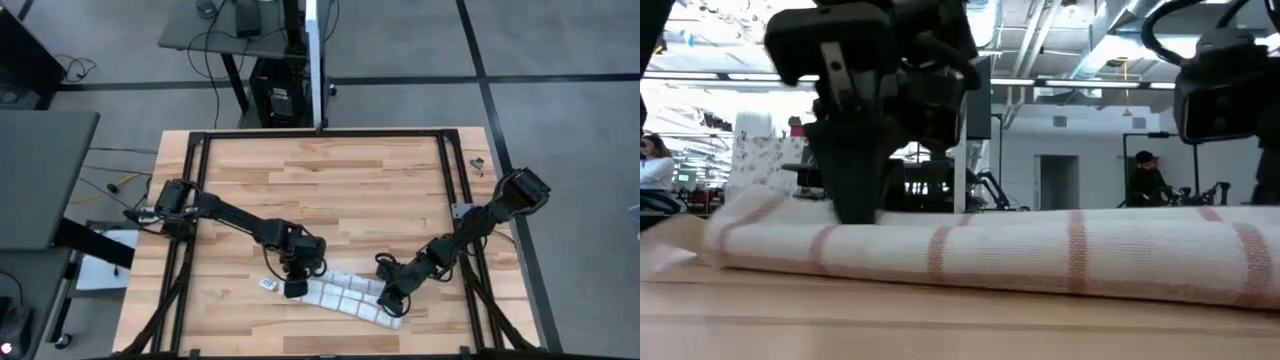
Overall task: Roll towel
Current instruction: Roll the white towel
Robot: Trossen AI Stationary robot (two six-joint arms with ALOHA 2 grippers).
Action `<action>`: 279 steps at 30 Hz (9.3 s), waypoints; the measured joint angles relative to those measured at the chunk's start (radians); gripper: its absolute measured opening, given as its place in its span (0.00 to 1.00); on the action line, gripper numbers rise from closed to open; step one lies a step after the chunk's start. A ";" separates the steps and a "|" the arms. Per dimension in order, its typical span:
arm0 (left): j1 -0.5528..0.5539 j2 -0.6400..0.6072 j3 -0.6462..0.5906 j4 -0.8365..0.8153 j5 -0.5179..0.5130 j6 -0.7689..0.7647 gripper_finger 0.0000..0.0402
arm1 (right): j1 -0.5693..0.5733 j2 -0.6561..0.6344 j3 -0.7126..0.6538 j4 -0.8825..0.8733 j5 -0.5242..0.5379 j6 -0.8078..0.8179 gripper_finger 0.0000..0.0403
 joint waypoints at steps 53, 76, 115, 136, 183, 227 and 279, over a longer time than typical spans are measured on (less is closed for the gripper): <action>-0.094 -0.089 -0.050 -0.027 -0.152 -0.070 0.19 | 0.127 0.060 0.050 0.135 0.056 0.113 0.00; 0.207 -0.116 -0.102 -0.089 -0.249 -0.005 0.19 | -0.355 -0.190 0.049 -0.749 -0.073 -0.485 0.00; 0.424 -0.311 -0.286 0.088 -0.202 0.112 0.19 | -0.830 0.054 -0.017 0.153 -0.489 -0.509 0.00; 0.443 -0.312 -0.376 0.175 -0.357 0.087 0.19 | -0.842 0.205 0.107 0.059 -0.541 -0.551 0.00; 0.358 -0.193 -0.265 0.441 -0.240 0.075 0.19 | -0.602 -0.335 0.132 -0.826 -0.084 -0.503 0.00; 0.420 -0.217 -0.266 0.187 -0.514 0.065 0.19 | -1.061 -0.156 0.147 -0.803 0.057 -0.965 0.00; 0.510 -0.167 -0.263 0.278 -0.508 -0.153 0.19 | -1.022 -0.125 0.143 -0.806 0.038 -1.000 0.00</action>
